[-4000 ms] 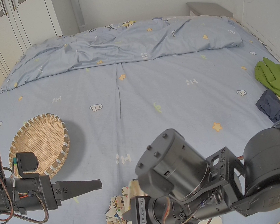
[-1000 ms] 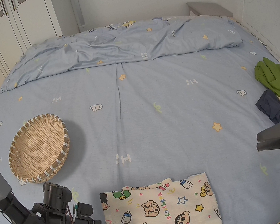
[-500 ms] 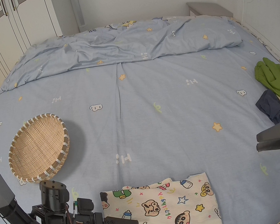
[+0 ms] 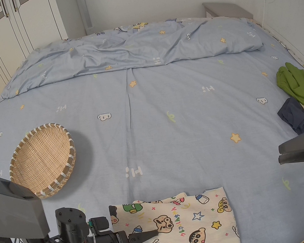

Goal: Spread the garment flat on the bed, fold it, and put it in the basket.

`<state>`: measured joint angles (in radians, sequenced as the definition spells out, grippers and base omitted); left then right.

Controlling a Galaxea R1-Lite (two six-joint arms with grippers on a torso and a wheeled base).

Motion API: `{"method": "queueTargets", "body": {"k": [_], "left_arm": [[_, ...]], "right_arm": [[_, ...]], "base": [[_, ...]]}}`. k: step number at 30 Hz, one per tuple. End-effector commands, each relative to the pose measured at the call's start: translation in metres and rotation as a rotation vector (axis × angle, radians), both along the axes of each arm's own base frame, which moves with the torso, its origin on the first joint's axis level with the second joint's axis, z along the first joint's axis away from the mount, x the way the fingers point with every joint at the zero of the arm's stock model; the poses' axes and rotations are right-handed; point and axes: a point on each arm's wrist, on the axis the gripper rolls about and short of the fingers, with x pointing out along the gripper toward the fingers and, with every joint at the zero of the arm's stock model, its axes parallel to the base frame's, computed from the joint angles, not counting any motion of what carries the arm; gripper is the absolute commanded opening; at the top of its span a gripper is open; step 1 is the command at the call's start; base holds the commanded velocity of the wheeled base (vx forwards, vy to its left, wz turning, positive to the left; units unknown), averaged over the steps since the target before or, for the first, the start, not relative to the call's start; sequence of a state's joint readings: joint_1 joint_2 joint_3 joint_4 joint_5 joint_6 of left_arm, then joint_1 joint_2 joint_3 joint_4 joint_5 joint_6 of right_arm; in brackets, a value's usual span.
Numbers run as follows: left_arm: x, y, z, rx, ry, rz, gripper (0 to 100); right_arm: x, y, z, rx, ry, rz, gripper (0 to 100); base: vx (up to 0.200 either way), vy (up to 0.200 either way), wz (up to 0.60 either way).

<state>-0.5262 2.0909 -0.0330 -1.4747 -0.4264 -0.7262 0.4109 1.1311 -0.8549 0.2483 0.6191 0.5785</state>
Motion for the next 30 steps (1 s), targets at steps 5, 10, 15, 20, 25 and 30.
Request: {"method": "queueTargets", "body": {"k": [5,10,15,20,25,30], "left_arm": [[-0.010,-0.011,-0.030,0.057,0.123,0.050,100],[-0.010,-0.011,-0.024,0.035,0.112,0.045,100],[-0.012,-0.010,-0.012,-0.012,0.115,-0.005,100],[-0.011,-0.005,-0.008,-0.041,0.135,-0.025,0],[-0.011,-0.004,-0.009,-0.058,0.152,-0.056,0],[-0.009,-0.003,-0.008,-0.064,0.140,-0.049,0]], "right_arm": [[0.000,0.000,-0.001,-0.001,0.003,0.002,100],[0.000,0.001,-0.001,-0.002,0.006,0.008,100],[0.000,0.001,-0.001,-0.002,0.007,0.010,100],[0.000,0.001,-0.001,-0.002,0.007,0.010,100],[0.000,0.001,-0.001,-0.001,0.005,0.010,100],[0.000,0.001,-0.001,-0.002,0.007,0.010,100]], "base": [[0.000,0.000,0.00],[0.000,0.000,0.00],[0.000,0.000,0.00],[0.000,0.000,0.00],[0.000,0.000,0.00],[0.000,0.000,0.00]]}}
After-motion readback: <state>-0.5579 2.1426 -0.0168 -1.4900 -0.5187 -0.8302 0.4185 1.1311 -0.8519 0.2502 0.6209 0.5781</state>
